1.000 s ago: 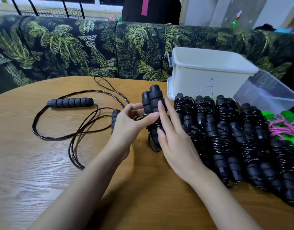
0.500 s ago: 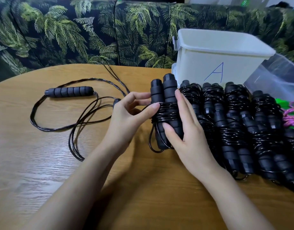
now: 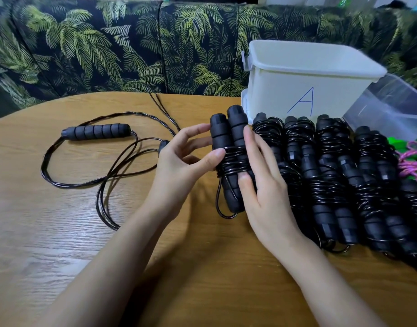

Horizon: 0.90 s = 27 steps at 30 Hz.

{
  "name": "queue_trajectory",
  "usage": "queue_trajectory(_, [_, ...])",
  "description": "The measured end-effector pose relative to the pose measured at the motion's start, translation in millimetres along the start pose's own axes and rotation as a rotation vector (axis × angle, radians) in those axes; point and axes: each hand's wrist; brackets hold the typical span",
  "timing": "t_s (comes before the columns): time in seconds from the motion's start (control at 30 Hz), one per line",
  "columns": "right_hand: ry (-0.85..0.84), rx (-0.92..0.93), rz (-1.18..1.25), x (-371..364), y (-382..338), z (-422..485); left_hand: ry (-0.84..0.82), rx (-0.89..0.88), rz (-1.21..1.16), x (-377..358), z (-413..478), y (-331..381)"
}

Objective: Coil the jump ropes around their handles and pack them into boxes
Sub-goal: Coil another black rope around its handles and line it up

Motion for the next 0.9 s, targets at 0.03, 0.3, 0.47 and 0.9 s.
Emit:
queue_trajectory(0.03, [0.010,-0.004,0.010,-0.5,-0.1,0.0,-0.013,0.004,-0.009,0.2,0.0,0.4])
queue_trajectory(0.3, [0.060,0.047,-0.055,-4.6,-1.4,-1.4,-0.042,0.007,-0.037,-1.2,0.4,2.9])
queue_trajectory(0.47, [0.042,0.069,-0.156,-4.7,-1.6,-0.9,-0.012,-0.016,-0.034,-1.2,0.0,4.3])
queue_trajectory(0.9, [0.138,-0.046,-0.496,-9.0,-12.5,-1.5,-0.005,-0.034,0.061,-12.1,-5.0,-2.8])
Point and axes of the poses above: each hand's wrist, its own z-axis towards the middle knuckle, its own x-axis out of the back of the hand, y = z × x, and after that the axes turned 2 degrees about -y, right-handed
